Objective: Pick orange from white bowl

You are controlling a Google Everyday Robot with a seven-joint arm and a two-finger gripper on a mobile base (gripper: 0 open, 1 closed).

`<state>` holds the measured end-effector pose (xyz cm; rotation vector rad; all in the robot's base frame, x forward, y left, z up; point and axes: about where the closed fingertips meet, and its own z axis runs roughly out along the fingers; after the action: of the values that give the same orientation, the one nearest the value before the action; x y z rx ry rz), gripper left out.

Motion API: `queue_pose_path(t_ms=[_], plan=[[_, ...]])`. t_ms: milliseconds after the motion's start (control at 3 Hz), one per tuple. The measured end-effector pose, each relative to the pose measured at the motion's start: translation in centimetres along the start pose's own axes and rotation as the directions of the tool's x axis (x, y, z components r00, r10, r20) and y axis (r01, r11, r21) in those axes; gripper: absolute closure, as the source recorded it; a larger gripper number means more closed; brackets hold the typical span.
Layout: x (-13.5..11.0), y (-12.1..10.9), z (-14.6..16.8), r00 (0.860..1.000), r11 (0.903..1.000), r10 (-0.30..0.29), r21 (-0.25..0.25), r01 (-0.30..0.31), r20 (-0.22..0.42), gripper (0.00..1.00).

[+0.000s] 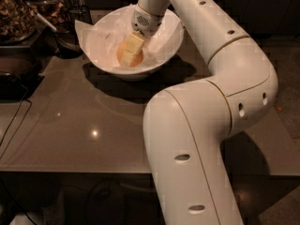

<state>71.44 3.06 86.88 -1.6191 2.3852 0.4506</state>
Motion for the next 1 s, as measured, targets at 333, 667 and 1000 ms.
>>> queue_pose_path(t_ms=[333, 667, 1000], plan=[[0.00, 0.00, 0.00, 1.000, 1.0000, 0.000, 0.000, 0.000, 0.000, 0.35], [0.00, 0.00, 0.00, 1.000, 1.0000, 0.000, 0.000, 0.000, 0.000, 0.32], [0.00, 0.00, 0.00, 1.000, 1.0000, 0.000, 0.000, 0.000, 0.000, 0.09]])
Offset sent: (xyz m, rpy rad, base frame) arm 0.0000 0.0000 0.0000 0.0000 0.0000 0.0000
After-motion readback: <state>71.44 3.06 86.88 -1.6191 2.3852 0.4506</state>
